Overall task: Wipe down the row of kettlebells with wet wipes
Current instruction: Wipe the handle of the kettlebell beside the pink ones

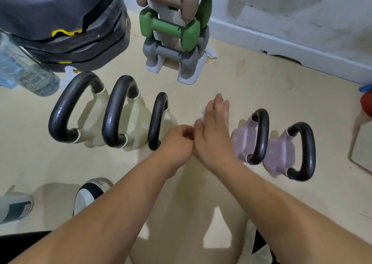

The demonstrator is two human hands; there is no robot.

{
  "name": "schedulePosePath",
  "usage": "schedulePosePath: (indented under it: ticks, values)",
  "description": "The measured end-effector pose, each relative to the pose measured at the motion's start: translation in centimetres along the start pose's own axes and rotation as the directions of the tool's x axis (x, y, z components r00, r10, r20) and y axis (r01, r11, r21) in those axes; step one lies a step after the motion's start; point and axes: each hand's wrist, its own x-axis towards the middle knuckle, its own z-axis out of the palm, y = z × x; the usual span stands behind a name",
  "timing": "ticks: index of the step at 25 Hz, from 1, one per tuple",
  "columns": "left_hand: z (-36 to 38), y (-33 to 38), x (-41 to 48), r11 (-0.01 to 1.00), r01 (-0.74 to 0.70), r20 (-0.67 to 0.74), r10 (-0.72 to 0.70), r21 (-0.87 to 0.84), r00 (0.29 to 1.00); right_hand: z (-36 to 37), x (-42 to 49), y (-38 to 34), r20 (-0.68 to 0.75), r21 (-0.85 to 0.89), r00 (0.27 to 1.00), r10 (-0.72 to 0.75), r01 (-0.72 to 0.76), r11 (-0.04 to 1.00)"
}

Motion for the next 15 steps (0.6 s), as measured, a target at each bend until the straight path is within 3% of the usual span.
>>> schedulePosePath:
  ticks: [4, 6, 11, 13, 15]
  values:
    - [-0.2, -0.8, -0.4, 0.994, 0.071, -0.021, -0.073, -0.079, 0.997, 1.0, -6.2, 1.0, 0.105, -0.213, 0.985, -0.137, 0.157, 0.964]
    - [-0.1, -0.9, -0.4, 0.995, 0.071, -0.019, -0.072, -0.074, 0.997, 0.7, -5.3, 0.6, 0.082, -0.264, 0.982, -0.168, 0.183, 0.947]
    - [0.1, -0.8, 0.1, 0.990, 0.087, -0.027, -0.091, -0.112, 0.996, -1.3, 5.1, -0.1, -0.008, 0.015, 0.996, 0.086, -0.086, 0.996]
    - [0.2, -0.7, 0.0, 0.989, 0.098, -0.028, -0.102, -0.106, 0.994, -3.5, 7.8, -0.2, 0.100, 0.214, 0.965, 0.243, -0.259, 0.942]
    - [0.2, -0.5, -0.1, 0.989, 0.112, -0.018, -0.114, -0.099, 0.993, -4.8, 8.1, -0.2, 0.251, 0.371, 0.895, 0.370, -0.442, 0.817]
